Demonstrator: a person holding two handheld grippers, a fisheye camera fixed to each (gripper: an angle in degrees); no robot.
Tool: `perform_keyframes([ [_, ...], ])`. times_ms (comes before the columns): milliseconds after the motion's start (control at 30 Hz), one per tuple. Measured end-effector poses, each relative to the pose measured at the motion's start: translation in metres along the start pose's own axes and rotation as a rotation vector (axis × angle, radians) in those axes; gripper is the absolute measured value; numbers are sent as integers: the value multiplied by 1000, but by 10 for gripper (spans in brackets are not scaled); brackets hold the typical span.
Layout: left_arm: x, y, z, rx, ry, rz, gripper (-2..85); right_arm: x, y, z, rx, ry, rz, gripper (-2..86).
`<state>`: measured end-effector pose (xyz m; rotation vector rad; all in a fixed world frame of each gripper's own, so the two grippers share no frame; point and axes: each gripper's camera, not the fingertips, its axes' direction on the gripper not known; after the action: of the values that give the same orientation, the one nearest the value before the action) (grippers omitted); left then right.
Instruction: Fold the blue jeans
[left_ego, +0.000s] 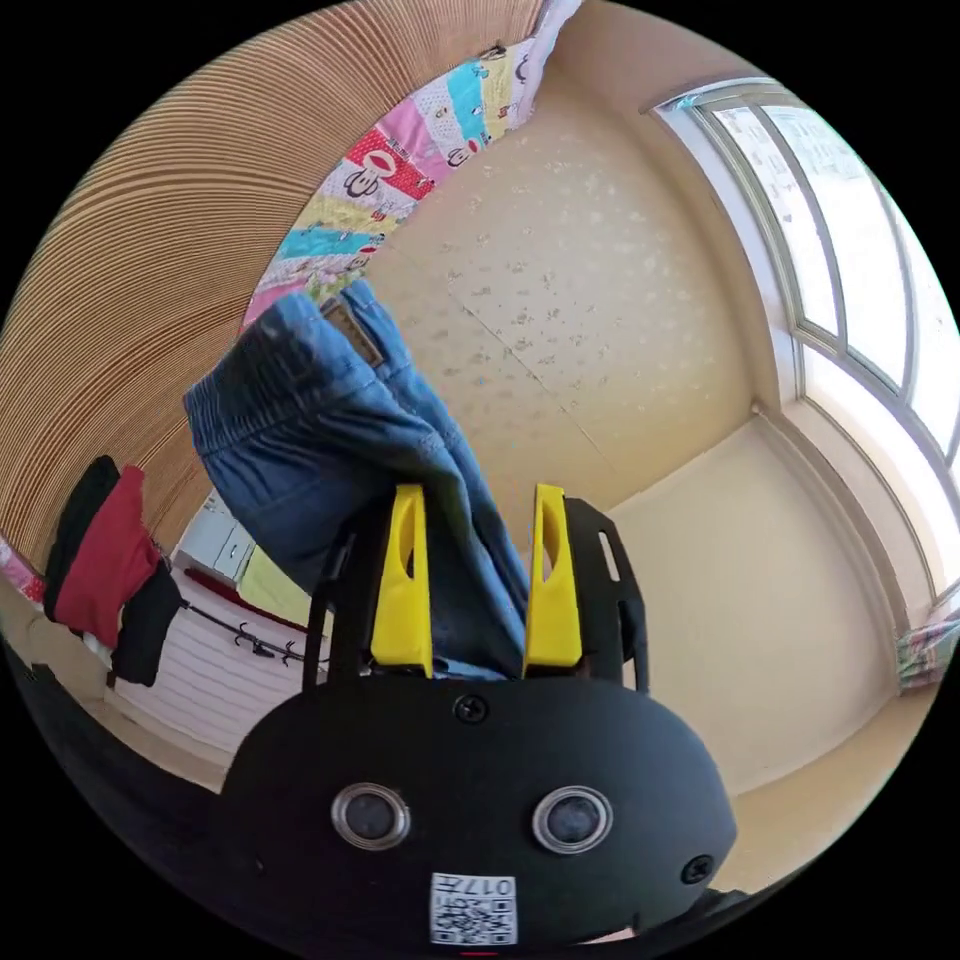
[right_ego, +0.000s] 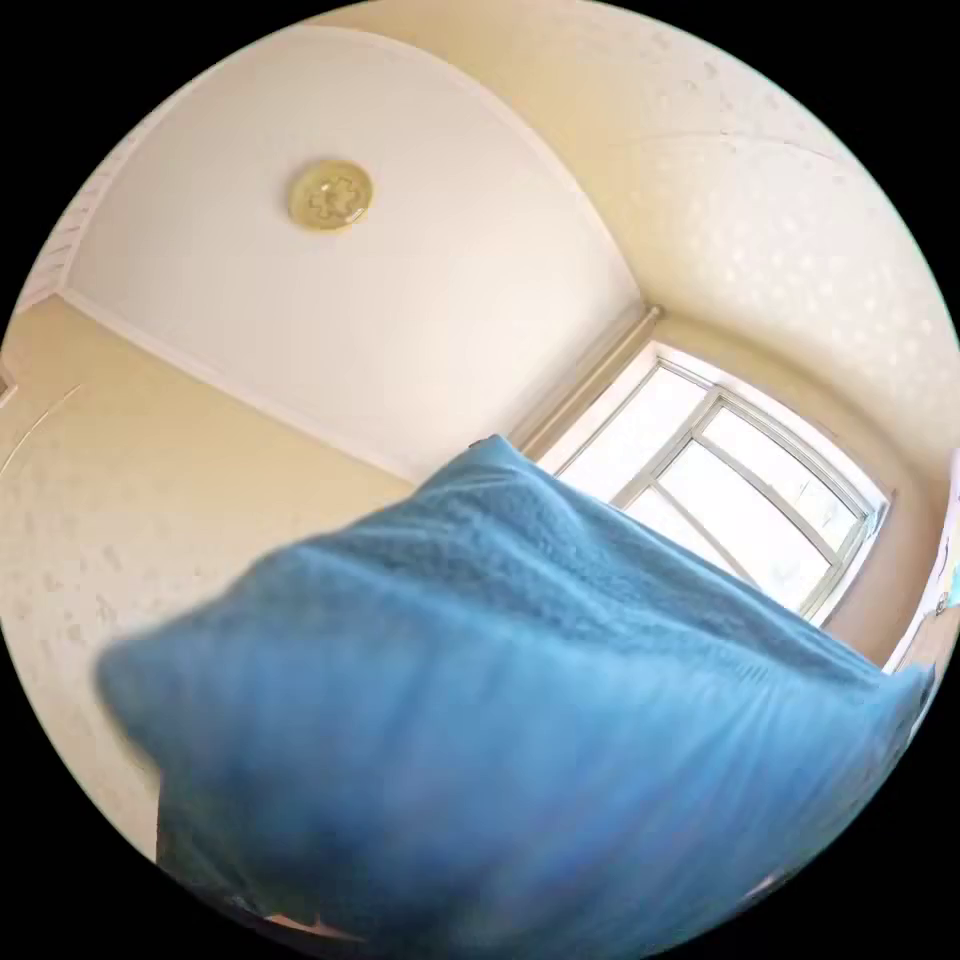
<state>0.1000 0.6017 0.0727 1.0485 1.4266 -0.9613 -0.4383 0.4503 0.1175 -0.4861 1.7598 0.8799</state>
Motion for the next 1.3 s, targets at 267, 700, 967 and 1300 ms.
perform_keyframes([
  [267,-13,3,-1,-74,176,167,38,29,32,-68,-26,-12,-111,14],
  [700,87,54,43,-645,-17,885,16,125,125,-202,-338,1104,257,19],
  [967,-40,112,73,-881,-291,896,10,274,84,-163,-344,846,230,122],
  [1300,-214,198,59,-1198,-761,913,22,444,83,-195,-461,1046,830,132],
])
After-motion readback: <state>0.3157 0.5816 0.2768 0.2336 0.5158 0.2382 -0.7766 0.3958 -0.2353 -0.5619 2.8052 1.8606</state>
